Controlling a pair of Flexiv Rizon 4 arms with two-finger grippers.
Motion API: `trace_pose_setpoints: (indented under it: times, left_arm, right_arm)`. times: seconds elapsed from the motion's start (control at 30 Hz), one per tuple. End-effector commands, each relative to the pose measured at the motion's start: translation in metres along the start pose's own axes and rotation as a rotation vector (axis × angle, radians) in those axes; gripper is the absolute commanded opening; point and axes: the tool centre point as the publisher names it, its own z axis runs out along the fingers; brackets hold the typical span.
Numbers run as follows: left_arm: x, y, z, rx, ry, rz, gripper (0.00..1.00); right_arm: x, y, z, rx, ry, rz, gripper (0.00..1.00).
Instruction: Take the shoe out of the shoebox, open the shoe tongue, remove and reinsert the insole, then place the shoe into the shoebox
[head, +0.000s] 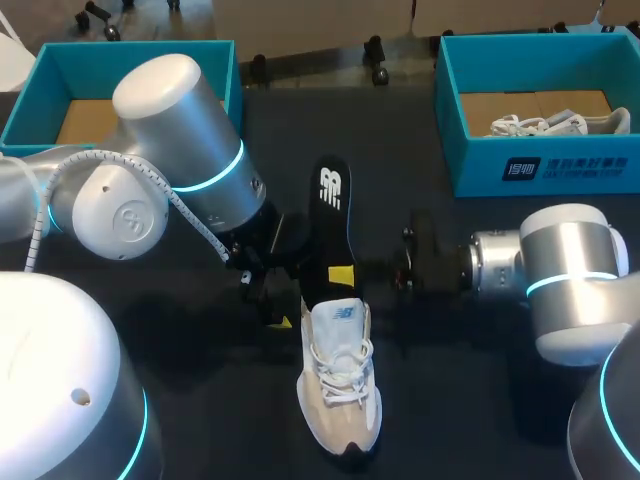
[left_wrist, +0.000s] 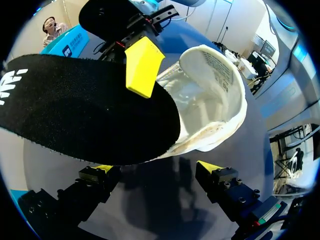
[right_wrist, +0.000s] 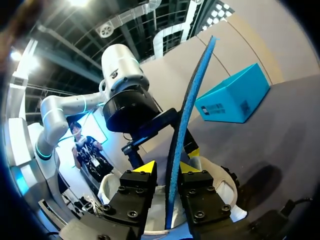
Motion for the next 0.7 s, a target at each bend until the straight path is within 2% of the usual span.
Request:
trace_pose_setpoints:
  times: [0.03,0.33,0.4,0.43,0.7]
  left_arm:
    - [-0.0005,-0.0001,0.0005,-0.001,0.000,0.001,1.00]
    - [-0.0005,-0.0001,0.0005,-0.001,0.000,0.001,1.00]
    - [-0.0005,-0.0001,0.0005,-0.001,0.000,0.001,1.00]
    - [-0.0005,-0.0001,0.0005,-0.001,0.000,0.001,1.00]
    - [-0.0005,-0.0001,0.0005,-0.001,0.000,0.001,1.00]
  right_arm:
    - [-0.0030,0.0034,-0.0008,0.013,0.011,0.003,0.26]
    - [-0.0021,0.0081,-0.0021,0.025,0.011,-0.001,0.17]
    - [-0.0032,0.0082,-0.0024,0.025,0.012,0.000,0.02]
    - [-0.0041,0.0080,-0.0023,0.025,0.013,0.001,0.00]
    - [-0.0077,0.0018,-0.0027,0.023,0.032,0.017,0.00]
